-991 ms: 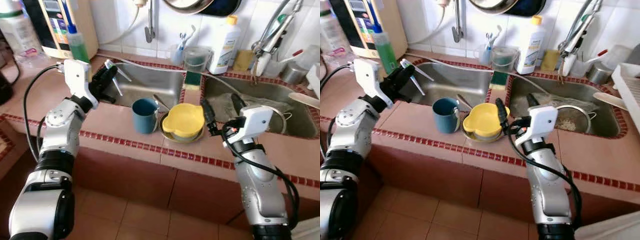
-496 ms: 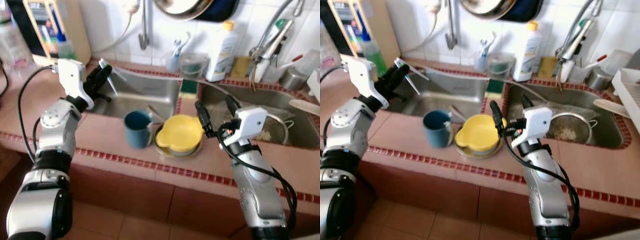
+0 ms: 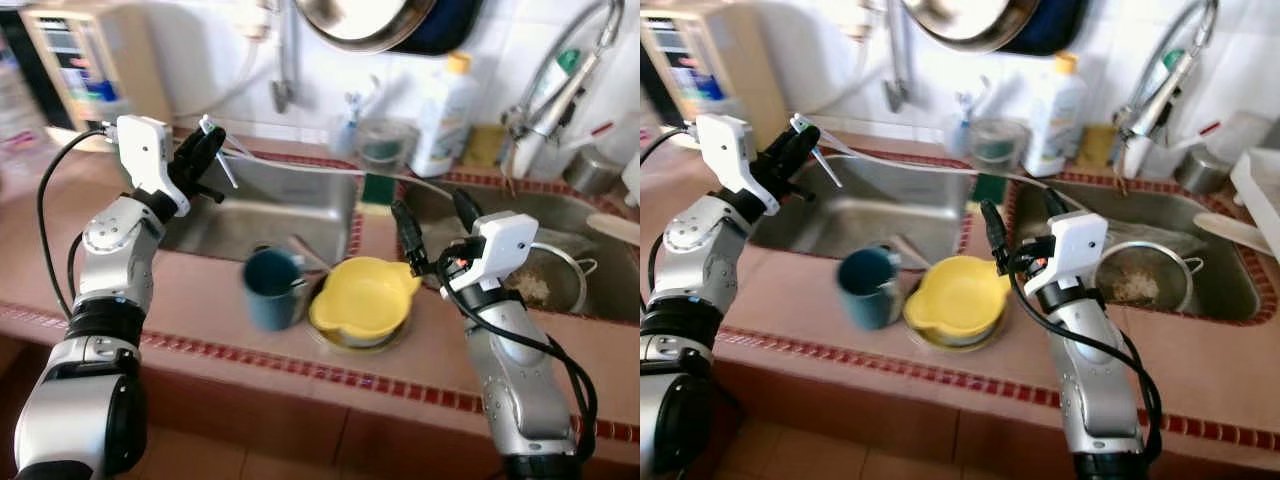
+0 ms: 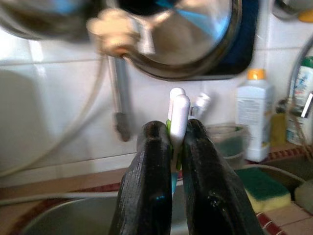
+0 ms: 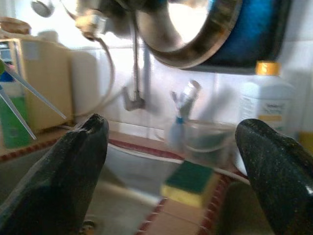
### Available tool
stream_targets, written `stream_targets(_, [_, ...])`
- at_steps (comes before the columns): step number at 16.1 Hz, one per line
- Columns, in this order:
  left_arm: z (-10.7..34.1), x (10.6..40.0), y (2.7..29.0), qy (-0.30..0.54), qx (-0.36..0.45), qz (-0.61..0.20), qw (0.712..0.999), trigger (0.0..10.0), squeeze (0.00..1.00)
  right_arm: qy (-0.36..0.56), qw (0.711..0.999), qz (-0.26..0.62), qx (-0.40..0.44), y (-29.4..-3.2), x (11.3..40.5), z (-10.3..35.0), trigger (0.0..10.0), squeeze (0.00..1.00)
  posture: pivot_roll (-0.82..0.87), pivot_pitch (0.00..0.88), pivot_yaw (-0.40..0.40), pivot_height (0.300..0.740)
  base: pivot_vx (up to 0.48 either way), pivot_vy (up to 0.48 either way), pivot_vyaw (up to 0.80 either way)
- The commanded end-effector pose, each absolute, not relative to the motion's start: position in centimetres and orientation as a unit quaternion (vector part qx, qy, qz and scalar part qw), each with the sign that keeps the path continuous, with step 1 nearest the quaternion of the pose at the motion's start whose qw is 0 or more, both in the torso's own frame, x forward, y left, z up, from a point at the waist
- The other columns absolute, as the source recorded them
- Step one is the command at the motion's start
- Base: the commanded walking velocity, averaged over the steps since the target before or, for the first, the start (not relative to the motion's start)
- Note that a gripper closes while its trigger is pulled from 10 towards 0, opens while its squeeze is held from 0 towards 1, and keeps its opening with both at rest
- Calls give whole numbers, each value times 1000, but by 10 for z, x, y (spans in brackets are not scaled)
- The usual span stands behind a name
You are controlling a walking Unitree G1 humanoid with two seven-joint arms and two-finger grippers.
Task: Kitchen organization
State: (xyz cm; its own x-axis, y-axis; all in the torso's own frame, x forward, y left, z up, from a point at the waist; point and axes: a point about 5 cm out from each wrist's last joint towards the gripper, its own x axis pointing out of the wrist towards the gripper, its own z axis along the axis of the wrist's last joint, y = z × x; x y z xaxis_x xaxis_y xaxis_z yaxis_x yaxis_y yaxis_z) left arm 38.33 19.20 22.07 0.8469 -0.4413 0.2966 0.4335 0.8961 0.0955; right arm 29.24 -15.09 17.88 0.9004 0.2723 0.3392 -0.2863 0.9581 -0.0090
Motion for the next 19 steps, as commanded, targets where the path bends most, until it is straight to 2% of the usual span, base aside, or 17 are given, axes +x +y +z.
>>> stream_targets(1, [228, 384, 193, -164, 22, -232, 958, 10000, 0, -181, 973, 139, 23, -153, 293, 185, 10000, 0, -185, 13, 11, 740, 281, 0, 0])
stream_targets(6, [228, 385, 193, -163, 24, -233, 958, 10000, 0, -181, 974, 137, 20, -153, 293, 185, 10000, 0, -185, 15, 10, 740, 283, 0, 0])
stream_targets(10, [219, 389, 195, -123, 37, -214, 968, 10000, 0, -153, 979, 124, 44, -152, 297, 188, 10000, 0, -184, 24, 16, 740, 0, 0, 0])
stream_targets(14, [210, 393, 193, -80, 63, -200, 975, 10000, 0, -121, 980, 156, 34, -148, 294, 190, 10000, 0, -192, 31, 22, 740, 0, 0, 0])
stream_targets(19, [197, 397, 178, -42, 97, -207, 973, 10000, 0, -40, 983, 177, 39, -166, 286, 193, 10000, 0, -233, 52, 40, 740, 0, 0, 0])
